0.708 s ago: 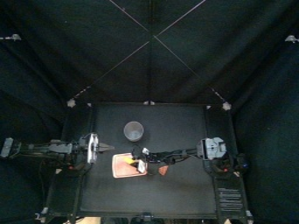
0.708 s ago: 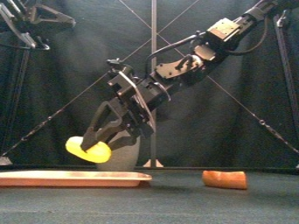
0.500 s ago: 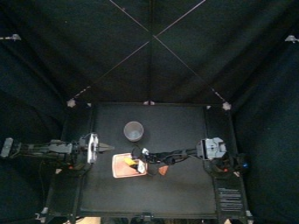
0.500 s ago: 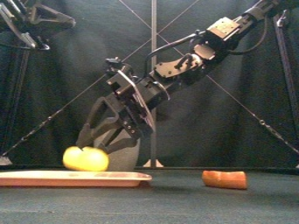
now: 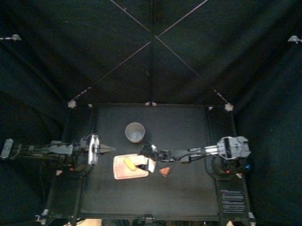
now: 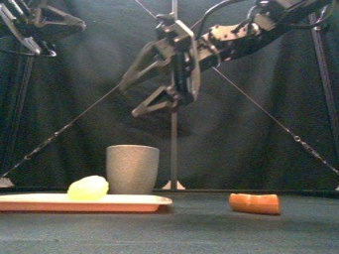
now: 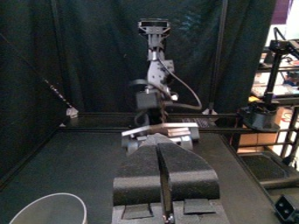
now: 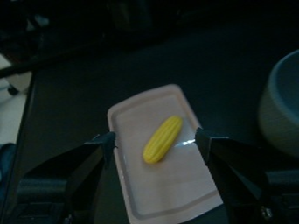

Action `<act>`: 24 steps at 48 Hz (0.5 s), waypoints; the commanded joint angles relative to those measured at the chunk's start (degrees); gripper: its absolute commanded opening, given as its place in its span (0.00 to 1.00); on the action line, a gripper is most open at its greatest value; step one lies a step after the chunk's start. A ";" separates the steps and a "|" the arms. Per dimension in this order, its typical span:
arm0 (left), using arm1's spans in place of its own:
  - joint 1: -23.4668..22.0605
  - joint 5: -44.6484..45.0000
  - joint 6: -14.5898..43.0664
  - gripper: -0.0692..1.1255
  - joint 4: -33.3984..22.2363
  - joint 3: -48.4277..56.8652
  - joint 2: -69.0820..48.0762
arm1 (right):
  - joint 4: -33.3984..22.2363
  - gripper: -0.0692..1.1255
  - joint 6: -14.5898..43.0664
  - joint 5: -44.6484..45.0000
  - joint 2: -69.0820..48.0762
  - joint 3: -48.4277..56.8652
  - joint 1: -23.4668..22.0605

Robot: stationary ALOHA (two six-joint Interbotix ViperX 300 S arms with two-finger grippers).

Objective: Pick the corn then place it on the pink plate
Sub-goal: Drop corn on the pink plate and return to neutral

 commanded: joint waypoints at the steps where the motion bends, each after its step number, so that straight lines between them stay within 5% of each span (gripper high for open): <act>1: -0.09 -0.26 0.09 0.03 0.09 -1.05 0.00 | -1.41 0.93 0.00 -1.58 -10.20 3.25 -1.93; 24: 0.18 -0.26 0.09 0.03 0.09 -1.14 0.00 | -7.65 0.93 0.26 -9.58 -44.30 25.66 0.00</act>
